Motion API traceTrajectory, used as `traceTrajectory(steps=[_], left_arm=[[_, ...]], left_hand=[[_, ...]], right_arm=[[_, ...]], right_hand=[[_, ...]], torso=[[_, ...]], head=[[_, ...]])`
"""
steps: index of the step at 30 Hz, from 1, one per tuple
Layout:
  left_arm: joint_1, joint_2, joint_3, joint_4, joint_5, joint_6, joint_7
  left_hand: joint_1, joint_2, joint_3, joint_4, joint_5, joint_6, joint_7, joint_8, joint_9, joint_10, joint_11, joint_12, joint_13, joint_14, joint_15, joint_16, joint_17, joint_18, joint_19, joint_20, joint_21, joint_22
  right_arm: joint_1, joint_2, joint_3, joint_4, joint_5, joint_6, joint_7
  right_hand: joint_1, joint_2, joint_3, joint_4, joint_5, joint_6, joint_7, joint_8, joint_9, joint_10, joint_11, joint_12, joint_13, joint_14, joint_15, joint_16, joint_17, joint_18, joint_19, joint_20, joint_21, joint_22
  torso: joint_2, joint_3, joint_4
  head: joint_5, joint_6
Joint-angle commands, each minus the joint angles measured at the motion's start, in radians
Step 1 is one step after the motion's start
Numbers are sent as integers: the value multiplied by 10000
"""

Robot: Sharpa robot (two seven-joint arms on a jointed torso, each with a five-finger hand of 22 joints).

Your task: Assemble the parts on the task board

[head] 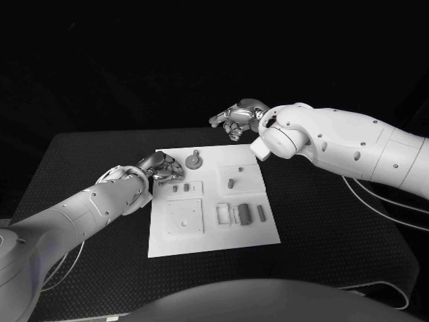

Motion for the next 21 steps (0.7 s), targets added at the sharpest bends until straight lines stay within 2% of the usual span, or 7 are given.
traceTrajectory(steps=[1, 8, 16, 21], left_arm=[[1, 35, 4, 56, -160, 170, -437], [-10, 63, 2, -19, -237, 363, -545], [-12, 66, 3, -25, -237, 279, -479], [-12, 57, 3, -23, -237, 288, -497]], left_hand=[[11, 112, 10, 32, 43, 271, 236, 14, 116, 35, -25, -27, -12, 5, -71, -19, 10, 669, 4, -46, 63, 212], [15, 116, 7, 27, 34, 261, 240, 9, 119, 31, -21, -27, -14, 2, -69, -21, 11, 669, 3, -49, 64, 211], [18, 122, 2, 22, 32, 258, 243, 7, 123, 26, -18, -26, -15, -2, -66, -23, 13, 668, -1, -51, 64, 210], [23, 122, -1, 16, 32, 259, 244, 7, 126, 24, -17, -25, -16, -4, -64, -24, 15, 668, -2, -52, 65, 211]], right_arm=[[5, -23, 7, 34, -80, 54, 41], [13, -19, 7, 34, -79, 51, 37], [18, -49, 8, 42, -79, 26, 38], [18, -49, 8, 51, -79, 31, 39]], right_hand=[[-70, -19, 32, 6, 15, -9, 49, -60, 12, -103, 1, -43, -2, -30, -47, -59, -7, 150, 15, -49, -44, 91], [-71, -19, 34, 7, 16, -10, 50, -61, 13, -104, 2, -43, -2, -31, -46, -59, -7, 150, 14, -49, -46, 91], [-72, -20, 36, 9, 16, -10, 50, -62, 15, -106, 3, -43, -2, -31, -45, -60, -6, 150, 13, -48, -47, 91], [-73, -19, 37, 10, 16, -10, 50, -62, 16, -106, 3, -43, -2, -31, -45, -60, -6, 150, 13, -48, -47, 90]], torso=[[9, -1, -1], [24, -1, -18], [21, 1, 6], [18, -2, -4]], head=[[-2, 1], [-6, 1], [-22, 1], [-29, 1]])
